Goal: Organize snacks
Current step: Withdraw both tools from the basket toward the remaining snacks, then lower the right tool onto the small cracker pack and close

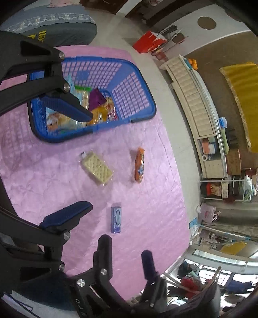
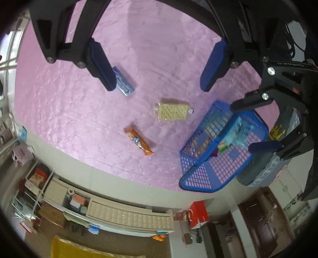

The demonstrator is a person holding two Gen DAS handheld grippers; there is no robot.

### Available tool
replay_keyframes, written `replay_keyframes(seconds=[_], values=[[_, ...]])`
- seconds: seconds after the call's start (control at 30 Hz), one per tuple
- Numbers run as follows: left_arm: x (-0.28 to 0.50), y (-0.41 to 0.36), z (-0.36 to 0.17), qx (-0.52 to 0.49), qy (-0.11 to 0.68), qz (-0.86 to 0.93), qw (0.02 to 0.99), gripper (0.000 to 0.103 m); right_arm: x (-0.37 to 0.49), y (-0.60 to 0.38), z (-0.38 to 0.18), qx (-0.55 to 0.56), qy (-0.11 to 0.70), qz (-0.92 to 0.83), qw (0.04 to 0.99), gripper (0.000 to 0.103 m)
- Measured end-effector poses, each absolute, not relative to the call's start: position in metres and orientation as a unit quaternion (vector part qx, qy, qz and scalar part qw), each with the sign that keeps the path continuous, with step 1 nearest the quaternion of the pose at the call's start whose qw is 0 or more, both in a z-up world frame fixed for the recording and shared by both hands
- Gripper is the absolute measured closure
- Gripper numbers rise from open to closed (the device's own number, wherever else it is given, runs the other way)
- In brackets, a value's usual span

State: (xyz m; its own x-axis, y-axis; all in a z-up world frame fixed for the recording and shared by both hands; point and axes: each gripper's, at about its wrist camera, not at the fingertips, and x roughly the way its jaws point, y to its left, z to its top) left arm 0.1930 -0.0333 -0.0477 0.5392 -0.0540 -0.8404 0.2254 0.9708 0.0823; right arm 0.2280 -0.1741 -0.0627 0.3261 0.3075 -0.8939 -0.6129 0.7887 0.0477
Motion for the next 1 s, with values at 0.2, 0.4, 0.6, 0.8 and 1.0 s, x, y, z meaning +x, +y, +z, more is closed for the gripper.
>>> replay_keyframes(seconds=[0.2, 0.4, 0.6, 0.8, 1.0], values=[[0.178, -0.047, -0.073, 0.075, 0.467, -0.046, 0.88, 0.023, 0.22, -0.188, -0.079, -0.212, 0.451, 0.325, 0.804, 0.014], [0.162, -0.044, -0.093, 0.031, 0.461, -0.001, 0.887, 0.023, 0.213, -0.18, -0.094, -0.292, 0.364, 0.402, 0.788, 0.014], [0.15, -0.043, -0.111, 0.008, 0.46, 0.048, 0.886, 0.023, 0.218, -0.166, -0.122, -0.339, 0.334, 0.483, 0.735, 0.014], [0.139, -0.043, -0.123, -0.041, 0.47, 0.073, 0.879, 0.023, 0.237, -0.148, -0.151, -0.351, 0.34, 0.532, 0.692, 0.014], [0.149, -0.051, -0.14, -0.035, 0.492, 0.08, 0.866, 0.023, 0.255, -0.122, -0.18, -0.376, 0.347, 0.554, 0.657, 0.014]])
